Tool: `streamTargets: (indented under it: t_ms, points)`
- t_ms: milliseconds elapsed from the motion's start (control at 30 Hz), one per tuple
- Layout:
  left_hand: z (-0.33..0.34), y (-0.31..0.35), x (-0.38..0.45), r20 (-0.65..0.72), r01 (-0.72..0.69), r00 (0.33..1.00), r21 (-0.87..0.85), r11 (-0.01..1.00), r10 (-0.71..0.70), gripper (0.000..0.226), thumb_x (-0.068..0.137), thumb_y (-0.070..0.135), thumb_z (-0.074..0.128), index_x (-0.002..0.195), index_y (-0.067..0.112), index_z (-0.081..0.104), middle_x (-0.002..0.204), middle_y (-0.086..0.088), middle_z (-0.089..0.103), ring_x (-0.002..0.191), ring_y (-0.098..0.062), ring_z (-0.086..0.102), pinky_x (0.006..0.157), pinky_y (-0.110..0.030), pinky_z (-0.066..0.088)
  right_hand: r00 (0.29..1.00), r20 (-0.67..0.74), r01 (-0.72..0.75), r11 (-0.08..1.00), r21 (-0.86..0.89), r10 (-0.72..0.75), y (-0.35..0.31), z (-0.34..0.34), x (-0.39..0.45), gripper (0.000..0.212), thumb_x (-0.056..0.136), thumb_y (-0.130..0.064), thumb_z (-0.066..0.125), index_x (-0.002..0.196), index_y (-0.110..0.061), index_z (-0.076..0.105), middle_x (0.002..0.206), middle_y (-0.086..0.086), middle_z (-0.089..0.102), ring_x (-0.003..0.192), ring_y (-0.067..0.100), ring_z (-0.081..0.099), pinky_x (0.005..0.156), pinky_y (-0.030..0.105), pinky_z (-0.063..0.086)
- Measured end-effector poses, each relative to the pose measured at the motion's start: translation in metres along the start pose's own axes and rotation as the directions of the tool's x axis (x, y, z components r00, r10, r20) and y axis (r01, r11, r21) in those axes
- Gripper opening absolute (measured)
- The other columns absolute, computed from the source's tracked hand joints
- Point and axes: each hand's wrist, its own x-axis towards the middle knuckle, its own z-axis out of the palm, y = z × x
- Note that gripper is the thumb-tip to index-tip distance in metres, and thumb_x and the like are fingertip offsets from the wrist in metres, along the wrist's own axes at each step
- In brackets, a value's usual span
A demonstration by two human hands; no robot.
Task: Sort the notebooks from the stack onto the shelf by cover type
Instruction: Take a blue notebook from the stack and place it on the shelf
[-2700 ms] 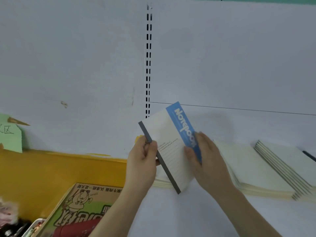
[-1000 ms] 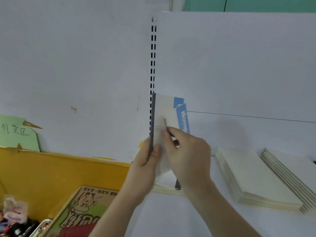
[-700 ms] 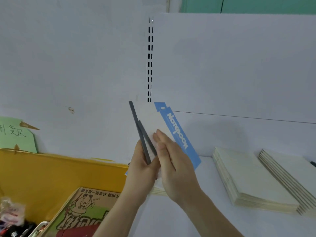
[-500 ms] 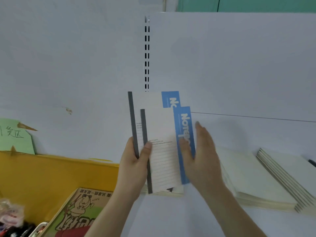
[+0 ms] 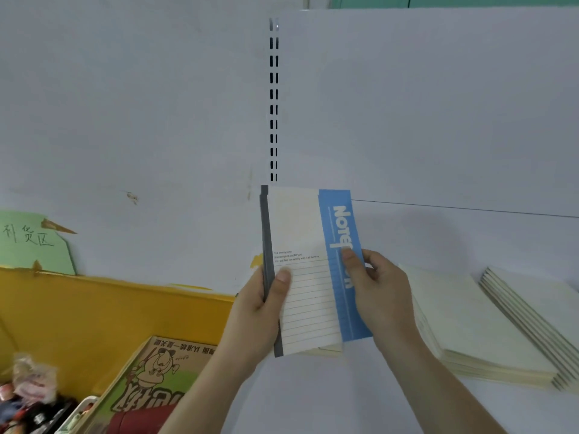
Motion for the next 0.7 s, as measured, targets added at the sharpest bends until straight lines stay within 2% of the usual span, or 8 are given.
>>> streamTargets:
  t_ms: [167,233,300,400,500,567,633,700]
  points:
    - [-0.004,0.005,-0.004,0.070,0.096,0.994,-0.113,0.989,-0.089,0.018,0.102,0.033,0.049,0.118,0.030,0.058,0.106,0.008,0.074,0.096,-0.018,0.074,0.069,-0.044,0.063,0.999,-0.044,0.002,1.000,0.014,-0.002,-0.003,0.009,0.002,0.032,0.096,-0.046,0.054,0.080,-0.019,0.062,0.070,-0.007,0.069,0.062,0.003,0.062,0.051,0.009,0.042]
    - [-0.012,0.006,-0.001,-0.027,0.102,0.994,-0.151,0.983,-0.107,0.017,0.103,0.029,0.049,0.116,0.025,0.059,0.103,0.004,0.075,0.091,-0.020,0.075,0.066,-0.050,0.063,0.997,0.062,0.045,0.999,-0.021,-0.044,0.003,0.009,0.003,0.039,0.099,-0.047,0.045,0.085,-0.016,0.063,0.075,-0.007,0.070,0.070,0.007,0.064,0.064,0.020,0.050]
    - [-0.026,0.005,0.005,-0.133,0.070,0.988,-0.112,0.991,-0.084,0.016,0.103,0.030,0.048,0.112,0.023,0.059,0.101,0.002,0.075,0.090,-0.019,0.074,0.063,-0.048,0.063,0.973,0.207,0.137,0.975,-0.173,-0.100,0.011,0.005,0.003,0.036,0.102,-0.042,0.038,0.108,-0.023,0.067,0.099,-0.009,0.073,0.095,0.008,0.066,0.085,0.026,0.050]
    - [-0.045,0.001,0.010,-0.209,0.052,0.976,-0.024,0.998,-0.056,0.017,0.105,0.032,0.045,0.111,0.021,0.056,0.101,-0.002,0.072,0.085,-0.021,0.074,0.055,-0.043,0.062,0.789,0.597,0.471,0.765,-0.438,-0.144,0.028,-0.002,0.002,0.048,0.099,-0.011,0.039,0.144,-0.026,0.046,0.152,-0.009,0.039,0.140,0.004,0.031,0.111,0.010,0.016]
    - [-0.056,-0.005,0.011,-0.217,0.049,0.975,0.011,0.999,-0.045,0.018,0.105,0.033,0.044,0.114,0.020,0.054,0.101,-0.001,0.072,0.081,-0.018,0.075,0.053,-0.042,0.061,0.594,0.800,0.682,0.579,-0.447,-0.082,0.043,-0.002,-0.001,0.061,0.094,-0.009,0.036,0.153,-0.025,0.030,0.162,-0.010,0.011,0.150,0.006,0.003,0.109,0.007,-0.009]
    - [-0.060,-0.011,0.011,-0.217,0.032,0.976,0.058,0.998,-0.019,0.018,0.105,0.034,0.043,0.112,0.022,0.055,0.101,0.004,0.071,0.086,-0.014,0.073,0.058,-0.038,0.062,0.591,0.797,0.705,0.558,-0.437,-0.122,0.051,-0.004,0.001,0.054,0.097,-0.018,0.037,0.150,-0.028,0.037,0.160,-0.011,0.022,0.148,0.006,0.016,0.113,0.010,-0.001]
    - [-0.061,-0.017,0.011,-0.219,0.002,0.975,0.106,0.994,0.021,0.019,0.104,0.036,0.043,0.108,0.022,0.056,0.099,0.011,0.072,0.091,-0.007,0.070,0.067,-0.028,0.058,0.581,0.788,0.764,0.471,-0.441,-0.204,0.054,-0.007,0.003,0.045,0.095,-0.025,0.039,0.136,-0.029,0.057,0.147,-0.009,0.049,0.134,0.009,0.046,0.113,0.021,0.029]
    - [-0.062,-0.018,0.010,-0.218,-0.010,0.976,0.088,0.996,0.029,0.019,0.104,0.036,0.043,0.108,0.023,0.057,0.100,0.015,0.072,0.093,-0.002,0.067,0.074,-0.023,0.053,0.549,0.771,0.820,0.385,-0.424,-0.321,0.057,-0.010,0.007,0.040,0.088,-0.029,0.042,0.114,-0.027,0.073,0.122,-0.007,0.069,0.107,0.011,0.067,0.091,0.028,0.054]
